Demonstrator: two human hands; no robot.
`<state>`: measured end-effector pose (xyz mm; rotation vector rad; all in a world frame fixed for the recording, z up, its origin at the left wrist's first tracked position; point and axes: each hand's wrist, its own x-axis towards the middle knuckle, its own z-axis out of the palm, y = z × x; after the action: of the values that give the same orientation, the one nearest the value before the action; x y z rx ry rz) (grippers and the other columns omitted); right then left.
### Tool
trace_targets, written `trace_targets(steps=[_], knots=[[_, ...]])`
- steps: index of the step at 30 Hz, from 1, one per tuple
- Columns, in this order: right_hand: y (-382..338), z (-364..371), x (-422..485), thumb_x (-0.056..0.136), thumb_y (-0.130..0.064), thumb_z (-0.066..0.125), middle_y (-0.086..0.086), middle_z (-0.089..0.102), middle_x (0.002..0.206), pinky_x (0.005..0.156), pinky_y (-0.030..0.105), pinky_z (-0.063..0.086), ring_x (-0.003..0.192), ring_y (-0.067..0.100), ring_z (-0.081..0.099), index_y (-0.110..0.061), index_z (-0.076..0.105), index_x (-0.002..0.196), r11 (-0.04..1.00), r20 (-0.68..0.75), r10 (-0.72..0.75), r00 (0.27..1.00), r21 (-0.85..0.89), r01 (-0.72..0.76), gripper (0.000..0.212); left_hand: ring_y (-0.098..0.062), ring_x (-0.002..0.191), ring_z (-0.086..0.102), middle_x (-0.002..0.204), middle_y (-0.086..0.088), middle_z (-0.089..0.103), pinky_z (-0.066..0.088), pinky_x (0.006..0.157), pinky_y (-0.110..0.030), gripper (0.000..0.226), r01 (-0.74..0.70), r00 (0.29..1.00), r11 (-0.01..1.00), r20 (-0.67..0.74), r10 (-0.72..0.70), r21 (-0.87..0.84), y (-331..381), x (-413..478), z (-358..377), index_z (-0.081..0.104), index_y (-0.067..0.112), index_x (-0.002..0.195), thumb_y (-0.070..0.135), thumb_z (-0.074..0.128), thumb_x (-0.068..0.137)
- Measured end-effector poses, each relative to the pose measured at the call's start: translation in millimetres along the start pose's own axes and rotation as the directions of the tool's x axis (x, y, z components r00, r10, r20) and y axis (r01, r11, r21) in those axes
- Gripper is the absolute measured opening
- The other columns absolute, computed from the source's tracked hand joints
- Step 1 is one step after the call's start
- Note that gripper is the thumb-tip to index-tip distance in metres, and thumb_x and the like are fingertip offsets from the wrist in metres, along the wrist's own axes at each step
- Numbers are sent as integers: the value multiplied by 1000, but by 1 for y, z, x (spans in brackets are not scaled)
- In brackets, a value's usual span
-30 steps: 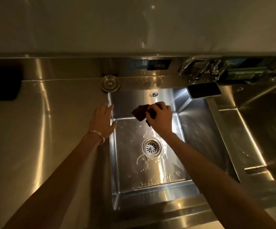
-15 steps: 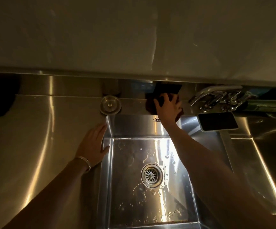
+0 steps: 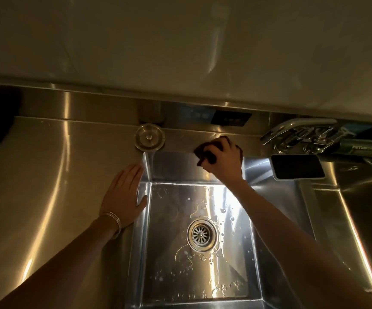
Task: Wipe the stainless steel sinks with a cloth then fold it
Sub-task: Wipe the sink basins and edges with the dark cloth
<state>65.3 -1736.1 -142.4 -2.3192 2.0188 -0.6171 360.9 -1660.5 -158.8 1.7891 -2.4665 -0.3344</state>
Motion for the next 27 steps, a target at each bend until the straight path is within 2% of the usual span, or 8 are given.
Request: trace_targets(steps=[2,6,9,11,14,20,24,27], knots=[[-3,-3,6,73,-41,66,11,60,107,82,44,51,94,32,59,-22,71,94,979,-39,196,980,69,-193,29,-28,134,33,147,-14,35,14,113,-35,77,0,1000,1000,-2,0,-2,0,0,-1,30,5,143,50,36,81],[-57,16,44,82,-45,62,15,40,131,100,47,37,117,34,44,-19,55,120,804,-54,588,807,144,-577,47,-27,133,34,146,-14,36,14,112,-35,76,-7,1000,1000,-7,7,11,0,-1,-1,31,5,142,51,38,81],[-84,25,47,81,-43,64,16,41,131,100,49,32,118,38,40,-17,56,119,879,20,472,881,69,-473,47,-26,134,34,148,-12,34,15,113,-34,76,-4,1000,1000,-20,4,15,0,0,0,29,6,143,51,37,83],[-73,25,31,74,-36,72,18,50,120,93,50,40,109,40,49,-16,64,108,969,19,231,973,89,-232,41,-25,137,31,150,-11,31,17,114,-37,76,6,1000,1000,-10,-6,4,0,-1,2,26,8,144,53,34,83],[-27,14,19,66,-32,76,18,58,107,82,45,51,94,37,58,-13,69,98,998,6,-32,999,63,32,37,-25,137,31,149,-11,32,22,113,-40,76,9,1000,1000,-7,-9,-8,0,-1,1,27,8,144,53,33,83],[-53,18,42,82,-38,64,12,46,128,100,45,37,116,34,44,-20,64,110,860,-5,509,861,50,-509,34,-27,136,33,148,-12,33,23,112,-41,76,9,1000,1000,-19,-9,-17,2,-1,0,29,8,144,53,32,82],[-66,23,30,74,-36,69,15,55,115,87,48,45,103,38,52,-18,68,98,985,55,145,988,90,-150,31,-26,136,33,148,-12,33,22,112,-39,76,-2,1000,1000,-11,2,-30,1,-1,0,30,7,143,51,34,81],[-22,7,20,68,-37,71,14,59,108,80,49,51,96,35,57,-15,70,94,995,70,-72,995,74,67,33,-27,134,35,147,-13,36,23,112,-40,75,-4,1000,1000,-6,4,-29,2,-1,-1,32,6,142,50,34,81]])
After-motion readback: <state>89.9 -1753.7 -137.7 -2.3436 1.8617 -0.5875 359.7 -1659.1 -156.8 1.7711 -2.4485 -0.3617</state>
